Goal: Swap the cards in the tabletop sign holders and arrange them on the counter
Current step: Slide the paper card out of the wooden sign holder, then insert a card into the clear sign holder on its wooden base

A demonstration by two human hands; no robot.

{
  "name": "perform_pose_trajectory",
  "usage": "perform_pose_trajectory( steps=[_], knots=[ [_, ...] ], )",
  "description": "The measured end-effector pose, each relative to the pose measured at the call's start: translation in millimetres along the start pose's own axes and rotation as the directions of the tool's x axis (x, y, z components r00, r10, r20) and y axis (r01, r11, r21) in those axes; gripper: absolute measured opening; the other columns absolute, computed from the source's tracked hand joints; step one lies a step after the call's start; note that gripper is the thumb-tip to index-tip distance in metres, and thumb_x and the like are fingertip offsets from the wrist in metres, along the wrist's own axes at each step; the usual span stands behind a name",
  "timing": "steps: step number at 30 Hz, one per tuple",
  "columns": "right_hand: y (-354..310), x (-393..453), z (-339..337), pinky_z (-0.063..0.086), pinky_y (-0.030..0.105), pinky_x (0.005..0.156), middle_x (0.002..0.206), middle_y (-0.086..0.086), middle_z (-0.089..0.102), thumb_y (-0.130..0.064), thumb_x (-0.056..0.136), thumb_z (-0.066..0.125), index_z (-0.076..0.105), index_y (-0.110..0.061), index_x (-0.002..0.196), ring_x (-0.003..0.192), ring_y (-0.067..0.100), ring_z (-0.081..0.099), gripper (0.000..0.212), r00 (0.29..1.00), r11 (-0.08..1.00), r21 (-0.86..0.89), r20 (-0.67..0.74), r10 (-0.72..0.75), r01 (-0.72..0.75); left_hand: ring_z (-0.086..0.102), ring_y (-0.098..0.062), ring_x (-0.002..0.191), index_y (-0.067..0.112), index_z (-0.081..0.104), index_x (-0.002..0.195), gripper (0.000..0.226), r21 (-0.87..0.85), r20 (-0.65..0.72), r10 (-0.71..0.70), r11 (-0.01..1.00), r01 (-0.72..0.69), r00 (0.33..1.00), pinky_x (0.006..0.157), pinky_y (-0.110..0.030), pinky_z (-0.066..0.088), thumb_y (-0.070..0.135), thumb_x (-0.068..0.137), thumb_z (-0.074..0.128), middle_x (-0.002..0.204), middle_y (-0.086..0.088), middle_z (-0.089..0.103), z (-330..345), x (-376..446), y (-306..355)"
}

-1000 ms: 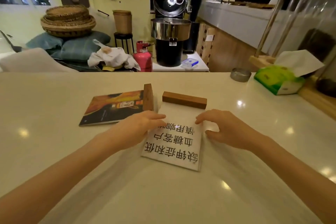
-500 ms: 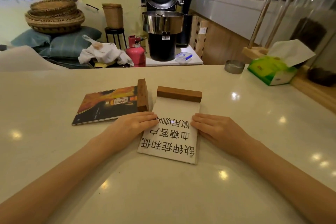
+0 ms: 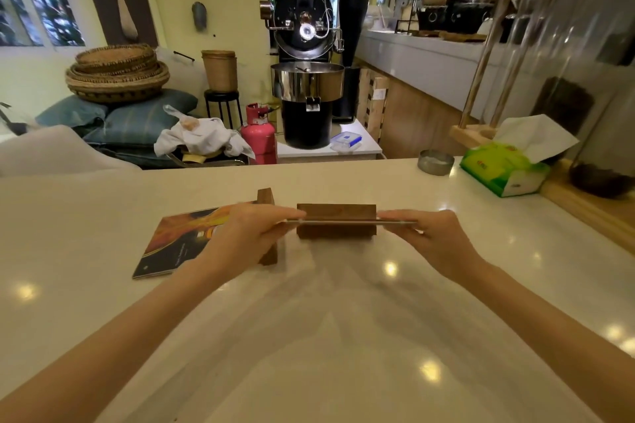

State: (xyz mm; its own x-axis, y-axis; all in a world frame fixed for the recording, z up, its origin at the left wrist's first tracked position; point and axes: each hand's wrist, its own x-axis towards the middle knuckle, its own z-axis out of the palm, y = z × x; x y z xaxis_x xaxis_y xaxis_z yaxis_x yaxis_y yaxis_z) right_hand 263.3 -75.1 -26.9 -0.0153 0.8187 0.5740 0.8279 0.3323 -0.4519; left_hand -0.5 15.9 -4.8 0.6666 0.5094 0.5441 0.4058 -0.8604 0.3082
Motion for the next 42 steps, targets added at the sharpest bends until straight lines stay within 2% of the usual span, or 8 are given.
perform_pose_trajectory(
  steps=[3,7,11,19,28,34,38,42],
  knots=[
    [1,19,-3,0.039,0.000,0.068,0.082,0.010,0.073,-0.008,0.077,0.067,0.071,-0.004,0.090,0.068,0.011,0.062,0.014,0.993,0.996,0.034,-0.072,0.090,-0.088,0.062,-0.014,0.077,0.004,0.068,0.095,0.017,-0.082,-0.128,-0.154,0.986,0.144,0.980,0.074,-0.022,0.050,0.008,0.079,0.062,0.091,-0.016,0.073,-1,21,7],
    [8,43,4,0.046,0.008,0.072,0.080,0.001,0.068,-0.008,0.076,0.069,0.071,-0.006,0.088,0.064,-0.006,0.061,0.013,0.955,0.939,0.238,-0.103,0.279,-0.249,0.060,-0.013,0.089,0.006,0.064,0.104,0.025,-0.196,-0.168,-0.287,0.947,0.253,0.943,0.072,-0.001,0.037,0.005,0.080,0.061,0.104,-0.013,0.069,5,46,1],
    [13,58,9,0.055,0.037,0.079,0.084,0.005,0.067,-0.004,0.077,0.068,0.069,-0.001,0.094,0.072,0.023,0.065,0.017,0.921,0.876,0.360,-0.097,0.378,-0.321,0.062,-0.020,0.093,0.006,0.062,0.107,0.024,-0.203,-0.146,-0.349,0.927,0.317,0.926,0.082,-0.022,0.044,0.008,0.083,0.058,0.108,-0.014,0.068,11,63,-9],
    [16,70,14,0.056,0.044,0.080,0.086,0.008,0.067,-0.006,0.081,0.064,0.066,0.001,0.100,0.078,0.031,0.066,0.021,0.904,0.855,0.370,-0.081,0.419,-0.363,0.055,-0.015,0.075,0.005,0.062,0.106,0.022,-0.190,-0.169,-0.382,0.917,0.350,0.909,0.075,-0.023,0.042,0.009,0.085,0.055,0.102,-0.015,0.070,20,77,-16],
    [17,68,15,0.052,0.027,0.075,0.086,0.003,0.067,-0.016,0.083,0.063,0.066,-0.006,0.100,0.077,0.017,0.063,0.020,0.913,0.889,0.263,-0.059,0.403,-0.375,0.058,-0.015,0.082,0.006,0.061,0.108,0.024,-0.251,-0.116,-0.412,0.893,0.375,0.904,0.080,-0.025,0.044,0.012,0.085,0.056,0.108,-0.014,0.068,18,76,-19],
    [-2,42,20,0.045,0.014,0.056,0.067,-0.001,0.059,-0.014,0.082,0.063,0.061,-0.005,0.081,0.058,0.009,0.056,0.009,0.909,0.973,0.099,-0.348,0.230,-0.208,0.056,-0.018,0.106,0.013,0.053,0.119,0.035,-0.264,-0.015,-0.494,0.841,0.473,0.869,0.091,-0.027,0.040,0.018,0.084,0.057,0.121,-0.008,0.061,6,43,-29],
    [-29,40,41,0.047,0.010,0.061,0.075,0.004,0.066,-0.012,0.081,0.065,0.063,-0.007,0.083,0.060,0.011,0.057,0.006,0.986,0.993,0.095,-0.145,0.087,-0.073,0.055,-0.018,0.106,0.015,0.052,0.119,0.036,-0.209,0.017,-0.520,0.833,0.512,0.854,0.091,-0.029,0.043,0.020,0.083,0.059,0.121,-0.008,0.061,-9,9,-41],
    [-66,56,71,0.050,0.017,0.069,0.087,0.011,0.070,-0.013,0.082,0.064,0.066,-0.006,0.090,0.071,0.016,0.060,0.011,0.999,0.996,0.085,0.017,-0.031,0.029,0.058,-0.019,0.102,0.019,0.055,0.116,0.041,-0.104,0.021,-0.546,0.832,0.545,0.838,0.092,-0.035,0.046,0.026,0.077,0.066,0.117,-0.006,0.063,-27,-28,-54]
  ],
)
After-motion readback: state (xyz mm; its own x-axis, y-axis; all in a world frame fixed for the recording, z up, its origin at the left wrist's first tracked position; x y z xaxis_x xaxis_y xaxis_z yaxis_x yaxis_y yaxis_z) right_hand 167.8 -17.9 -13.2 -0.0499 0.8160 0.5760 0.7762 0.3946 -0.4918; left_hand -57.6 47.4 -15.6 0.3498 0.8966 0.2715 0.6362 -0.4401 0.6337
